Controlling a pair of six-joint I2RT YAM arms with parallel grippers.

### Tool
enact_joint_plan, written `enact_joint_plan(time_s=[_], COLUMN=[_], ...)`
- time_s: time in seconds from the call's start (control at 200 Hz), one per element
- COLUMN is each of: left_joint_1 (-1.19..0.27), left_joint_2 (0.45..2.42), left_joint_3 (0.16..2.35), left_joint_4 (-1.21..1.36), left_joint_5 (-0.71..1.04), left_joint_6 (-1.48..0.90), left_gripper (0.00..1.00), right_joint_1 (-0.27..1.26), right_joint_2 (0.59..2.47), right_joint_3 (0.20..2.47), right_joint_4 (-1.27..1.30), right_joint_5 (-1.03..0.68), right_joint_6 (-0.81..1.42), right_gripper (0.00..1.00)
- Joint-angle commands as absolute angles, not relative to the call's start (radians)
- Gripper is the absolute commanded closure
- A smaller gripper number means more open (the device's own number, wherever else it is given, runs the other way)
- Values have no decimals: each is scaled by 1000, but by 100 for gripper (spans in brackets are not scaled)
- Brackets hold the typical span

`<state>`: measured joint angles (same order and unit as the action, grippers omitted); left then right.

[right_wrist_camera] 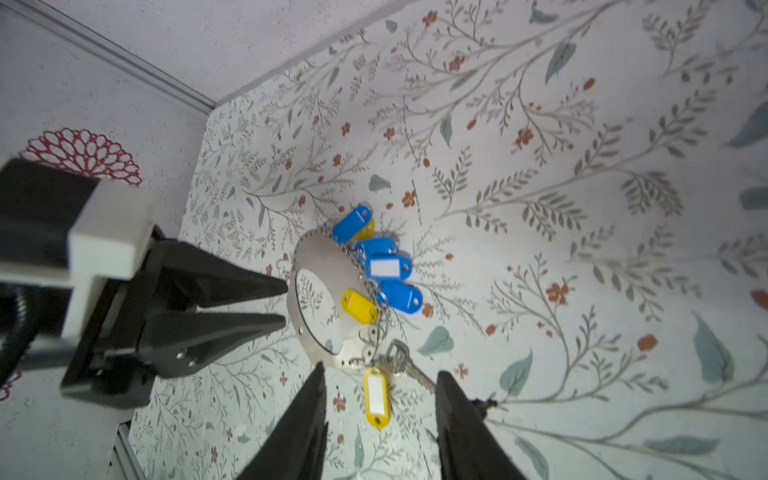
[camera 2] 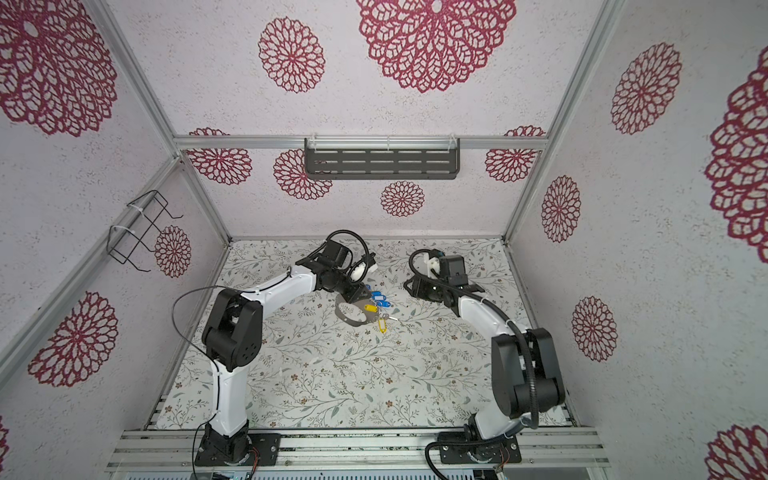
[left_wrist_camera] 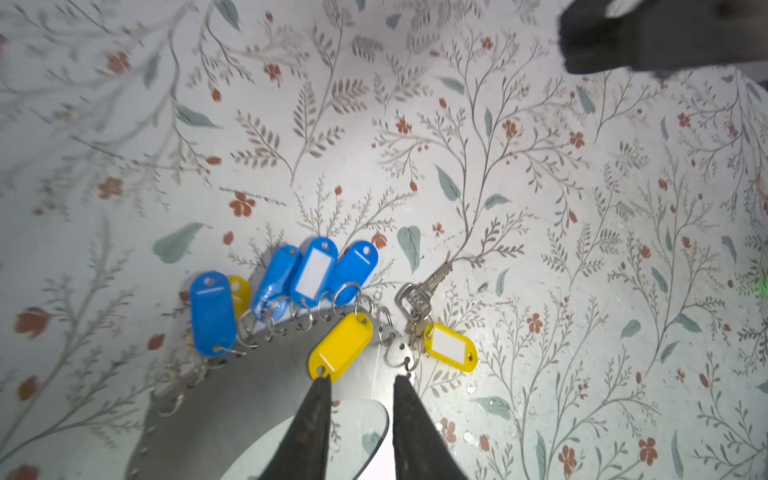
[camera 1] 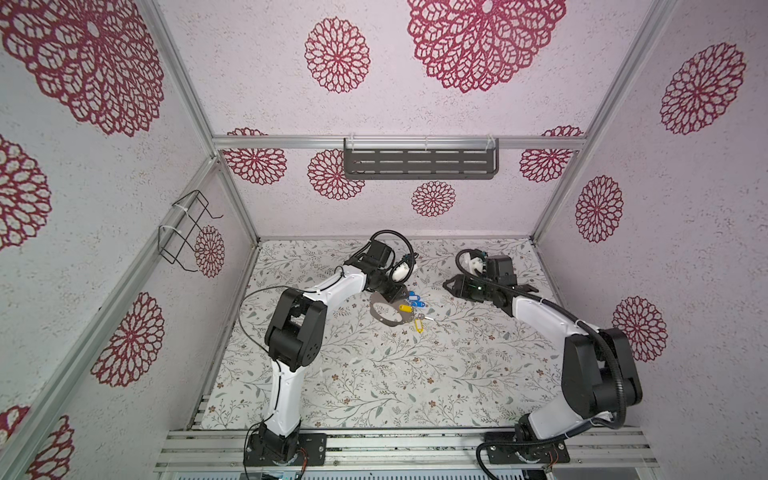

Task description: Remove the keys from the keyring

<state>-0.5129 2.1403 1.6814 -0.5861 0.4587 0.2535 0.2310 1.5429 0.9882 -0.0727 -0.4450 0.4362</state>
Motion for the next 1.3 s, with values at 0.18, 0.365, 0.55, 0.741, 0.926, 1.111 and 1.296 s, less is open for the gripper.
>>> enact_joint_plan(time_s=[0.18, 0.365, 0.55, 0.741, 0.926, 1.111, 1.296], left_joint_1=[-583, -594, -595, -594, -594, -595, -597], left_joint_2=[2236, 2266, 2278, 2278, 2299, 2320, 2324], left_joint_3=[1785, 1779, 1775, 1762, 1768, 1769, 1769], left_joint_4=[-700, -692, -671, -637, -624, -623, -616], left_joint_5=[422, 405, 380, 331, 357, 371, 398], left_joint_6=[212, 185, 176, 167, 159, 150, 137], left_gripper=[78, 81, 82, 82, 82, 81, 82], right_joint_1=[200, 175, 165, 160, 154, 152, 147], right_joint_2=[1423, 1422, 1433, 1434, 1437, 1439, 1437], right_joint_3=[852, 852, 869, 870, 872, 875, 875], right_joint_4=[-71, -69, -63, -64, -67, -75, -77], right_joint_5=[-380, -399, -420, -436, -442, -454, -456], right_joint_6=[405, 397, 396, 391, 388, 385, 383], right_gripper=[60, 61, 61, 60, 59, 58, 58])
